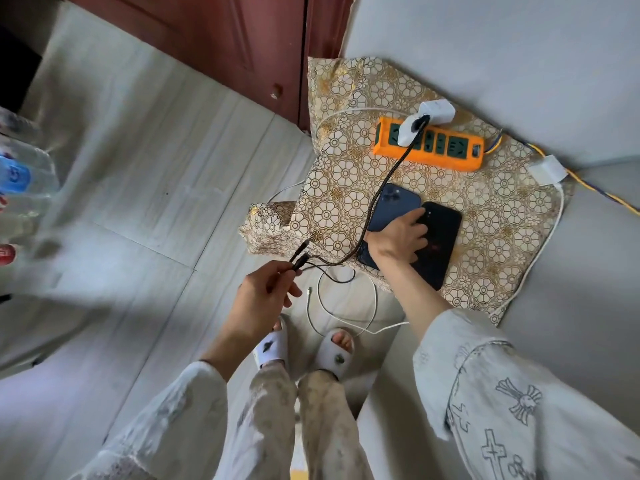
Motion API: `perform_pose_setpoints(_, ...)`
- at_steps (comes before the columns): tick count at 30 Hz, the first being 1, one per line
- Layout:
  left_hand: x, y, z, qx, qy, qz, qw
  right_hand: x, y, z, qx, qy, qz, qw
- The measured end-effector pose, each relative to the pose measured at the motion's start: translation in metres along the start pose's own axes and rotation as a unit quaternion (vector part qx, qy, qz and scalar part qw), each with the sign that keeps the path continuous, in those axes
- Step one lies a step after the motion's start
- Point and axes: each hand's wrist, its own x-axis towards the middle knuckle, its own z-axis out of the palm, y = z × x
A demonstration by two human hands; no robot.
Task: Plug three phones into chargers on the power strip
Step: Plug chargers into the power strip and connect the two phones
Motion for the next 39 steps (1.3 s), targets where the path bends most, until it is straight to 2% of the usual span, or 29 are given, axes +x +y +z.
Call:
perform_pose_setpoints(5,-0.004,-0.003,-0.001,0.011,-0.003,0.008,1.000,0.005,0.001,-0.007,0.055,0.005,0.043,0.998)
perform_pose_setpoints(10,-0.010,-0.003,-0.001,0.016,0.005,0.006,1.000,0.010,0.013,-0.017,0.205,-0.018,0.037,0.978)
perform_pose_setpoints(14,-0.018,0.009,-0.003,0.022,0.009,0.014,1.000,0.002,0.027,-0.041,0.278,-0.042,0.040,0.959)
perform_pose_setpoints(17,-0.031,0.033,-0.002,0.034,0.007,0.039,0.999,-0.019,0.041,-0.075,0.378,-0.084,0.085,0.918)
perform_pose_setpoints(22,-0.069,0.094,0.005,0.052,0.001,0.102,0.993,-0.072,0.059,-0.151,0.565,-0.205,0.113,0.791)
perform_pose_setpoints(23,-0.080,0.107,0.005,0.047,-0.003,0.120,0.992,-0.084,0.060,-0.167,0.581,-0.218,0.110,0.776)
perform_pose_setpoints(29,-0.152,0.203,-0.005,0.010,0.023,0.228,0.973,-0.151,0.038,-0.270,0.619,-0.250,0.030,0.744)
perform_pose_setpoints(34,-0.216,0.284,-0.023,-0.039,0.017,0.298,0.954,-0.208,0.007,-0.360,0.683,-0.257,-0.052,0.682)
perform_pose_setpoints(39,-0.267,0.335,-0.037,-0.104,-0.012,0.322,0.941,-0.256,-0.013,-0.429,0.716,-0.269,-0.163,0.624)
